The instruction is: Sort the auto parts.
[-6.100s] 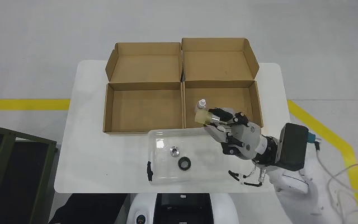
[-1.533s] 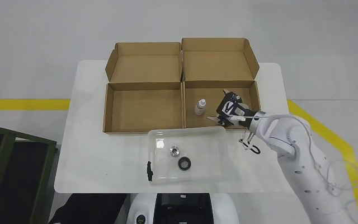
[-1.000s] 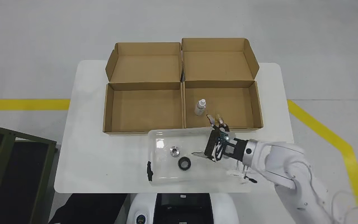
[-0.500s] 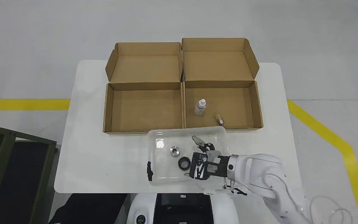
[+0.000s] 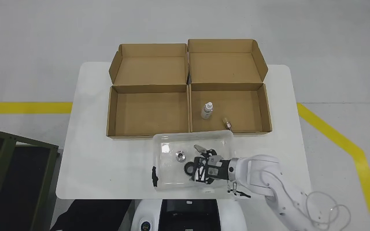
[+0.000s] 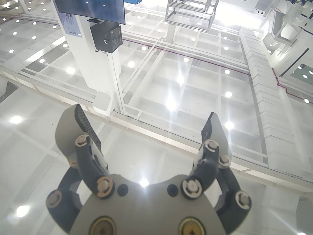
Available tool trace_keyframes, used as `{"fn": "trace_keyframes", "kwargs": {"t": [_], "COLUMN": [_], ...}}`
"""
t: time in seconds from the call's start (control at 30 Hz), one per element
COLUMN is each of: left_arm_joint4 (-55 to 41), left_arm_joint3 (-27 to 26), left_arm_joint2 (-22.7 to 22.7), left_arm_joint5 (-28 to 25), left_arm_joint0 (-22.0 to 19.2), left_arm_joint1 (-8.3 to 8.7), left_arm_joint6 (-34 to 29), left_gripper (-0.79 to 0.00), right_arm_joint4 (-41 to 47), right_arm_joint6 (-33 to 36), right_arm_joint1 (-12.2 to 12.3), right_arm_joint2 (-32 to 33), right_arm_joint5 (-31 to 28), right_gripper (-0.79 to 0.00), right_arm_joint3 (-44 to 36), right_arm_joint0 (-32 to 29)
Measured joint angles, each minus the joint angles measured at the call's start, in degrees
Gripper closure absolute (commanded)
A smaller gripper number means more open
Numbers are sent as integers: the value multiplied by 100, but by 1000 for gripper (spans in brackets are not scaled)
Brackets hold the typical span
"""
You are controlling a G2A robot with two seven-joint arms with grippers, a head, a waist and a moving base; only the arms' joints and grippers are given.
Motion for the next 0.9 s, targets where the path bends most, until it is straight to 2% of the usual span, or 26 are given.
{"fn": "trace_keyframes", "kwargs": {"t": [0.27,0.53,0.77,0.9], "left_arm_joint4": [0,0,0,0], "left_arm_joint3": [0,0,0,0], "left_arm_joint2": [0,0,0,0], "left_arm_joint5": [0,0,0,0], "left_arm_joint0": [0,0,0,0], "left_arm_joint1": [0,0,0,0], "left_arm_joint6": [0,0,0,0], "left_gripper": [-785,-785,-785,-785], "right_arm_joint4": [23,27,17,3], "right_arm_joint6": [47,51,44,38], "right_arm_joint1": [-31,-71,-85,-93], "right_arm_joint2": [-198,-416,-525,-579], "right_arm_joint5": [-6,53,61,77], "right_gripper": [-690,-628,-480,-449], "right_arm_joint3": [254,460,531,557], "right_arm_joint0": [183,314,363,388]}}
